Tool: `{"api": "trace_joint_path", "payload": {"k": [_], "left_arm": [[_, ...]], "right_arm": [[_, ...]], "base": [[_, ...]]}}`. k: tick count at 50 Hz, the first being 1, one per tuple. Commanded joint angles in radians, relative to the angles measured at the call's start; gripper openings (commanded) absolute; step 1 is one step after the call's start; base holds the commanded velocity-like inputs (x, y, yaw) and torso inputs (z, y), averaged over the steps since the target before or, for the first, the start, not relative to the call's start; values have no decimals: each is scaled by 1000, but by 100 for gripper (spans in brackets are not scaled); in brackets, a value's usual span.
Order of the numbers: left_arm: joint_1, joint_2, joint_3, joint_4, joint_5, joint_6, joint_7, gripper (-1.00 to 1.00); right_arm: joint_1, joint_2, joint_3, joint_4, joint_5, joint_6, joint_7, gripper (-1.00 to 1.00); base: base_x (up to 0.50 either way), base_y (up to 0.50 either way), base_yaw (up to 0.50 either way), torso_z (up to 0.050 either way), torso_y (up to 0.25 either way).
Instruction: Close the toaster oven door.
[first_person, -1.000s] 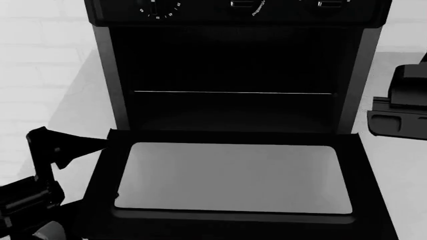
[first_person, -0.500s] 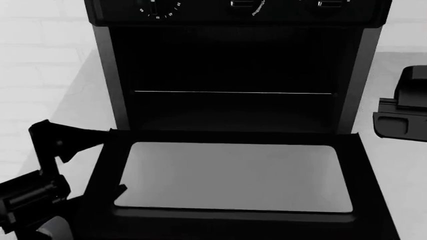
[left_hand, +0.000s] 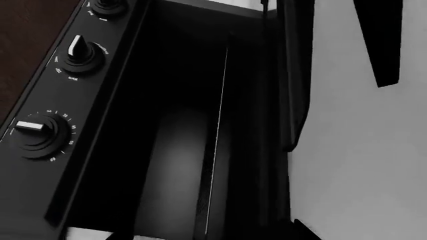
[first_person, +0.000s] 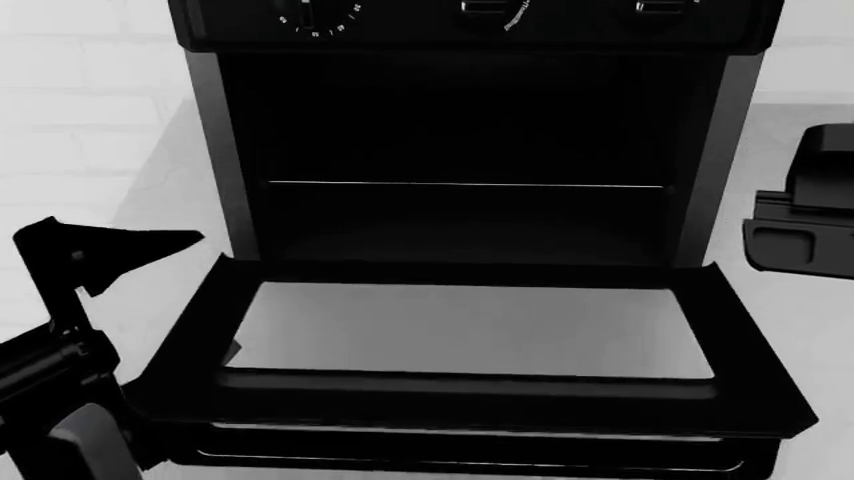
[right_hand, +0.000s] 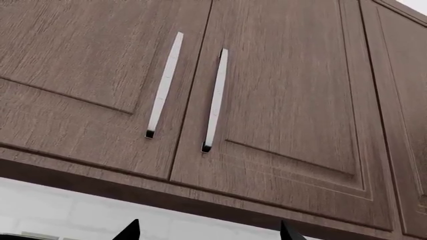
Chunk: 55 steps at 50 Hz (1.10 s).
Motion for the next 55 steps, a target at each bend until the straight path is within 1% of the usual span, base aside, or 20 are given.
{"api": "trace_joint_path", "payload": {"k": [1,11,14,17,21,26,35,41,48,55], "left_arm": [[6,-2,-55,30,-82,-71,-10,100],[13,14,-80,59,-135,-142,0,100],[31,8,-90,119,-150,-191,13,100],[48,10,-109,196,-183,-281,35,100],[55,23,-130,241,-225,-345,41,100],[46,37,-139,240,-245,-358,40,100],[10,64,-144,200,-246,-317,15,100],[-6,79,-157,199,-268,-321,7,100],[3,86,-154,181,-269,-313,-3,100],[25,108,-173,210,-302,-374,-21,100]], "right_arm": [[-13,14,1,0,-3,-19,4,100],[-8,22,-5,-1,1,-26,8,100],[-8,28,-4,-2,5,-30,11,100],[-24,36,3,-2,1,-43,13,100],[-45,49,12,-2,-2,-60,13,100],[-60,58,16,-2,-8,-74,14,100],[-68,75,19,-4,-3,-89,20,100],[-76,76,13,-2,-10,-98,20,100],[-62,77,4,-1,-8,-95,20,100],[-48,72,-8,-3,-8,-91,23,100]], "base": [[0,0,2,0,0],[1,0,0,0,1],[0,0,0,0,0],[3,0,0,0,0],[0,-1,-2,0,3],[0,-3,-4,0,2],[2,-3,-4,2,2],[0,0,0,0,2],[0,0,0,0,0],[0,0,0,0,1]]}}
